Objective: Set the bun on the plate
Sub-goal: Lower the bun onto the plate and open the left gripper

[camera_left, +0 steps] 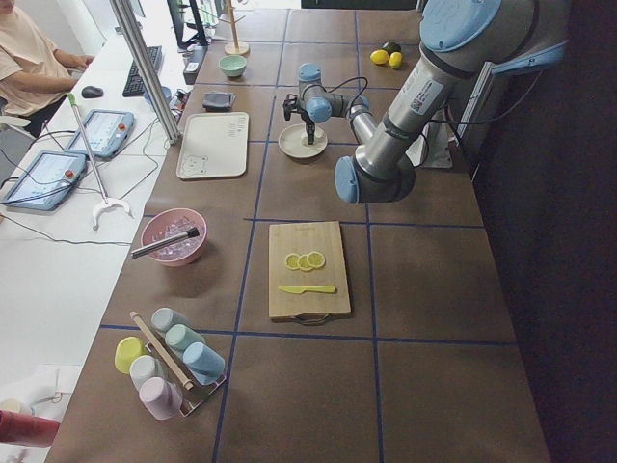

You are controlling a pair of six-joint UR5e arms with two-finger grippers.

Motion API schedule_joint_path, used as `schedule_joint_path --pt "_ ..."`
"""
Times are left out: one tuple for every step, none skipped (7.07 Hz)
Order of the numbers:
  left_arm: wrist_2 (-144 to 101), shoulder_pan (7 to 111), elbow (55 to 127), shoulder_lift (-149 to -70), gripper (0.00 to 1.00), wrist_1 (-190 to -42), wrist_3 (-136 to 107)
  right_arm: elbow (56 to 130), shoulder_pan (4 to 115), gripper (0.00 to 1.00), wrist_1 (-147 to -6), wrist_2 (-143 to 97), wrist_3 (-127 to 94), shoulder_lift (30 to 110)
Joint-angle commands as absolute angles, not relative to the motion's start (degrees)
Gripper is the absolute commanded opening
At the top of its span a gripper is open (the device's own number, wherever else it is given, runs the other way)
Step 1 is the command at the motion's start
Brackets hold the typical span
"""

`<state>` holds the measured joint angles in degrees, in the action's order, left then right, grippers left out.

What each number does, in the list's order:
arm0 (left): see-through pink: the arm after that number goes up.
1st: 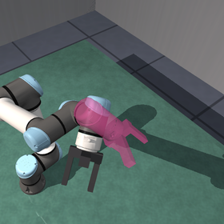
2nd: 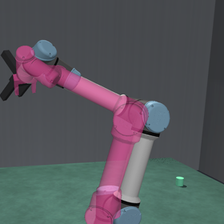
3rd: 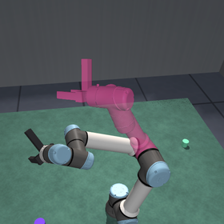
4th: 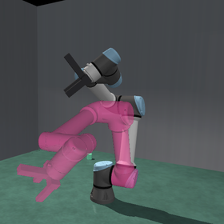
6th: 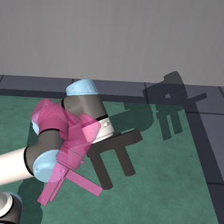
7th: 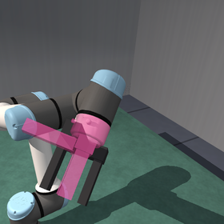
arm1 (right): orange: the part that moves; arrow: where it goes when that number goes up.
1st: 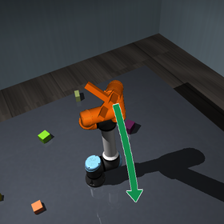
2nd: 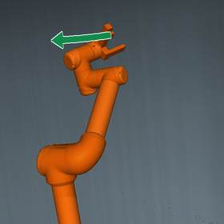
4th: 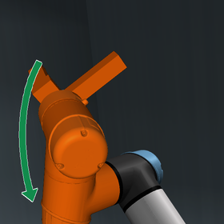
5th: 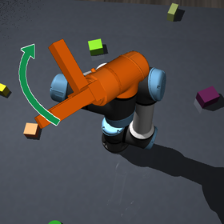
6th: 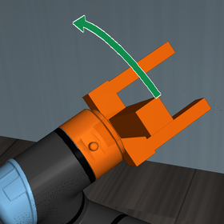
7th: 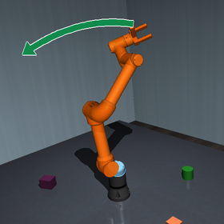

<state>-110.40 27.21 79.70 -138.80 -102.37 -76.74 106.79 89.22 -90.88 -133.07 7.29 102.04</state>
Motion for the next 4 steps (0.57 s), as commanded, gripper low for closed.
schedule_joint_path --pt "-112.1 30.5 82.9 -137.8 1.00 -101.3 -75.7 106.8 89.2 1.00 -90.9 -133.1 7.3 102.0" --pt "-116.6 32.9 88.6 -133.2 1.00 -97.3 -68.6 106.8 89.2 1.00 -90.9 -133.1 7.2 102.1" --pt "-117.3 36.2 95.6 -125.5 1.00 -93.9 -58.0 106.7 89.2 1.00 -91.0 -133.2 6.9 102.1" --pt "-119.9 41.3 99.9 -120.3 1.00 -91.4 -48.0 106.8 89.2 1.00 -91.0 -133.3 6.9 102.1"
